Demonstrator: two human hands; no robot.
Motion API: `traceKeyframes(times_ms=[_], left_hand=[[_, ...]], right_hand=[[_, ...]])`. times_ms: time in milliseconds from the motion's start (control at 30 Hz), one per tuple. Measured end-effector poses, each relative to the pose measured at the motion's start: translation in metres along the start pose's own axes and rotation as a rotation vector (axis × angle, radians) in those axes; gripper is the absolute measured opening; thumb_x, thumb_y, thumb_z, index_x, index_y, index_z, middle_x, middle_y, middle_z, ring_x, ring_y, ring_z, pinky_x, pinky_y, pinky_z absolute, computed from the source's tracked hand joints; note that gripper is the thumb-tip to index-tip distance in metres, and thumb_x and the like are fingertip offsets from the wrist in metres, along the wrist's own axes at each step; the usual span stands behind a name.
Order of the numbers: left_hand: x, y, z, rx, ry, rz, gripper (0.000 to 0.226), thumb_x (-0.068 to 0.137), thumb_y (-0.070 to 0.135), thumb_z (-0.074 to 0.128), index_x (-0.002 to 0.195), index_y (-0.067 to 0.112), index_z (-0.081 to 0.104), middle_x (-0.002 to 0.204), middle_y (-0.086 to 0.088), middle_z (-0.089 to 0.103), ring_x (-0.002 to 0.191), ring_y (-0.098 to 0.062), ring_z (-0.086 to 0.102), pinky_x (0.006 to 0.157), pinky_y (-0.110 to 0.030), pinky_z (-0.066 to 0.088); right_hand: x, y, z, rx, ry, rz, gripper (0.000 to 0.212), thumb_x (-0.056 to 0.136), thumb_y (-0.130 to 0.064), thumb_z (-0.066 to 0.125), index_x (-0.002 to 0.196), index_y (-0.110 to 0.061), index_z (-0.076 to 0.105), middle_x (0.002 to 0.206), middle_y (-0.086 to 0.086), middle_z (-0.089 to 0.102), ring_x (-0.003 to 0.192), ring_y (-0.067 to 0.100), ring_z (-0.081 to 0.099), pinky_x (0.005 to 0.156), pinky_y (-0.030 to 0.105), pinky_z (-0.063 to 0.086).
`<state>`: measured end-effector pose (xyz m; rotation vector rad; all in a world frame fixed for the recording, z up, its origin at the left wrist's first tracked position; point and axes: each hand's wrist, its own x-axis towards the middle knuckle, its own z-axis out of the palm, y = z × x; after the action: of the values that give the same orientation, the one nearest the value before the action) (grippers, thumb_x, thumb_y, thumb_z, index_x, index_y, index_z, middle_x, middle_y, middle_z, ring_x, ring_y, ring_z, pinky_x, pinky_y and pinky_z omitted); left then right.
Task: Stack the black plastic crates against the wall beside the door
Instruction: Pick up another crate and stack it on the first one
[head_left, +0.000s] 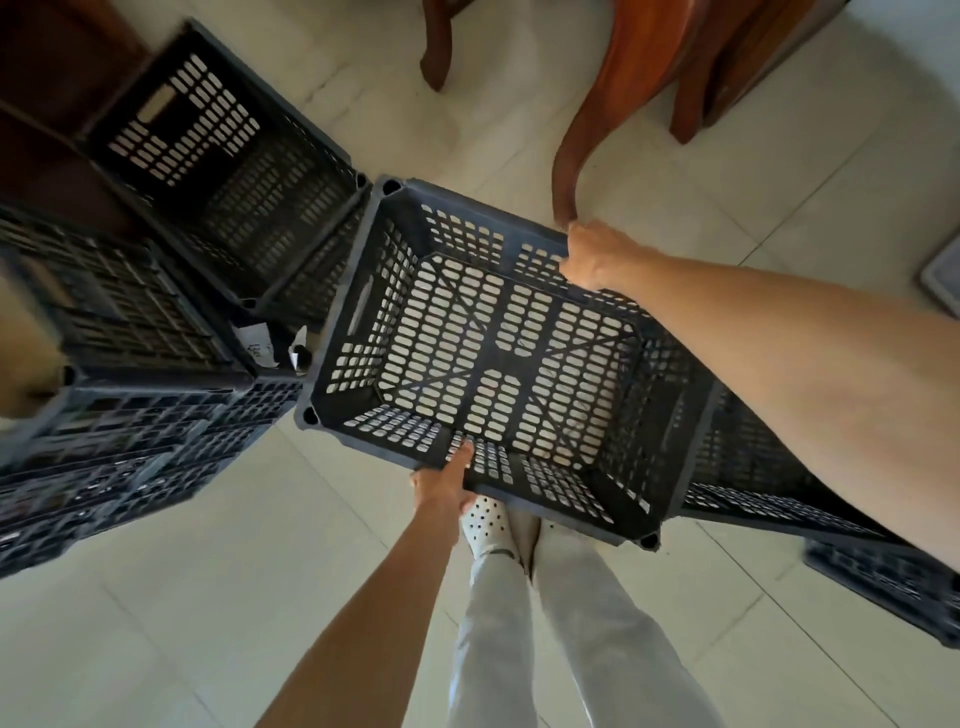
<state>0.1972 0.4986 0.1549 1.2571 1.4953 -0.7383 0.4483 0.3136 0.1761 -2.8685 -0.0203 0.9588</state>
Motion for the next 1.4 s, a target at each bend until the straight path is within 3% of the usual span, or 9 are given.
traceKeyframes(times_ms=[267, 467, 567, 700, 967, 1033, 1133, 1267, 1400], left_hand=[[-0.099, 0.020, -0.086, 0.049, -0.072, 0.143, 0.063, 0.084, 0.030, 0.078, 0.135, 0.006, 0.048, 0.123, -0.018, 0.067, 0.110, -0.038, 0.067, 0.060, -0.026, 0.046], [-0.133, 0.042, -0.135, 0.242, -0.055, 0.304, 0.061, 0.086, 0.033, 0.076, 0.133, 0.007, 0.048, 0.125, -0.015, 0.066, 0.103, -0.031, 0.068, 0.052, -0.022, 0.047], [-0.144, 0.050, -0.149, 0.292, -0.086, 0.366, 0.049, 0.086, 0.028, 0.076, 0.124, 0.009, 0.050, 0.123, -0.015, 0.066, 0.101, -0.030, 0.068, 0.075, -0.030, 0.055], [-0.155, 0.055, -0.150, 0.419, -0.126, 0.441, 0.045, 0.086, 0.027, 0.076, 0.117, 0.011, 0.048, 0.096, -0.008, 0.065, 0.087, -0.022, 0.069, 0.085, -0.034, 0.059], [-0.198, 0.040, -0.080, 0.779, -0.288, 0.584, 0.040, 0.088, 0.019, 0.074, 0.118, 0.007, 0.050, 0.125, -0.016, 0.064, 0.110, -0.036, 0.065, 0.098, -0.055, 0.052], [-0.210, 0.026, -0.049, 0.972, -0.281, 0.656, 0.052, 0.089, 0.026, 0.073, 0.129, 0.002, 0.048, 0.122, -0.018, 0.065, 0.099, -0.032, 0.068, 0.082, -0.046, 0.059], [-0.235, -0.003, -0.002, 1.318, -0.249, 0.841, 0.055, 0.090, 0.038, 0.069, 0.129, 0.004, 0.049, 0.110, -0.014, 0.066, 0.074, -0.020, 0.065, 0.055, -0.026, 0.052], [-0.269, -0.059, 0.062, 1.641, -0.295, 1.008, 0.052, 0.091, 0.038, 0.065, 0.127, 0.003, 0.051, 0.122, -0.018, 0.063, 0.109, -0.036, 0.064, 0.093, -0.043, 0.055], [-0.312, -0.133, 0.118, 1.889, -0.399, 1.170, 0.038, 0.093, 0.034, 0.060, 0.114, 0.002, 0.057, 0.117, -0.021, 0.067, 0.106, -0.036, 0.065, 0.087, -0.037, 0.055]], right_hand=[[-0.117, -0.006, -0.084, 0.086, -0.105, 0.053, 0.043, 0.096, -0.024, 0.049, 0.132, -0.001, 0.047, 0.119, 0.018, 0.058, 0.095, 0.030, 0.058, 0.074, 0.035, 0.044], [-0.194, -0.002, -0.095, 0.185, -0.089, 0.178, 0.037, 0.096, -0.022, 0.048, 0.126, -0.002, 0.051, 0.102, 0.013, 0.057, 0.080, 0.026, 0.053, 0.059, 0.029, 0.039], [-0.230, 0.008, -0.089, 0.265, -0.097, 0.212, 0.037, 0.096, -0.023, 0.048, 0.124, 0.001, 0.053, 0.110, 0.016, 0.061, 0.084, 0.027, 0.055, 0.069, 0.031, 0.043], [-0.282, 0.033, -0.070, 0.358, -0.097, 0.283, 0.037, 0.098, -0.026, 0.045, 0.121, 0.002, 0.055, 0.105, 0.016, 0.061, 0.085, 0.026, 0.055, 0.074, 0.032, 0.043], [-0.409, 0.123, 0.004, 0.562, -0.068, 0.537, 0.047, 0.099, -0.031, 0.044, 0.134, 0.001, 0.049, 0.133, 0.016, 0.054, 0.115, 0.033, 0.055, 0.087, 0.035, 0.045], [-0.447, 0.148, 0.029, 0.618, -0.082, 0.611, 0.046, 0.101, -0.030, 0.042, 0.131, 0.003, 0.052, 0.132, 0.017, 0.055, 0.114, 0.034, 0.056, 0.091, 0.038, 0.047], [-0.508, 0.179, 0.072, 0.703, -0.069, 0.726, 0.044, 0.101, -0.031, 0.042, 0.123, 0.004, 0.058, 0.124, 0.019, 0.060, 0.111, 0.035, 0.059, 0.094, 0.041, 0.049], [-0.598, 0.204, 0.132, 0.812, -0.045, 0.929, 0.045, 0.099, -0.032, 0.045, 0.126, 0.002, 0.055, 0.125, 0.019, 0.059, 0.110, 0.033, 0.058, 0.092, 0.038, 0.048], [-0.690, 0.225, 0.188, 0.957, -0.053, 1.092, 0.041, 0.096, -0.028, 0.050, 0.126, 0.000, 0.054, 0.120, 0.017, 0.061, 0.098, 0.030, 0.058, 0.088, 0.035, 0.049]])
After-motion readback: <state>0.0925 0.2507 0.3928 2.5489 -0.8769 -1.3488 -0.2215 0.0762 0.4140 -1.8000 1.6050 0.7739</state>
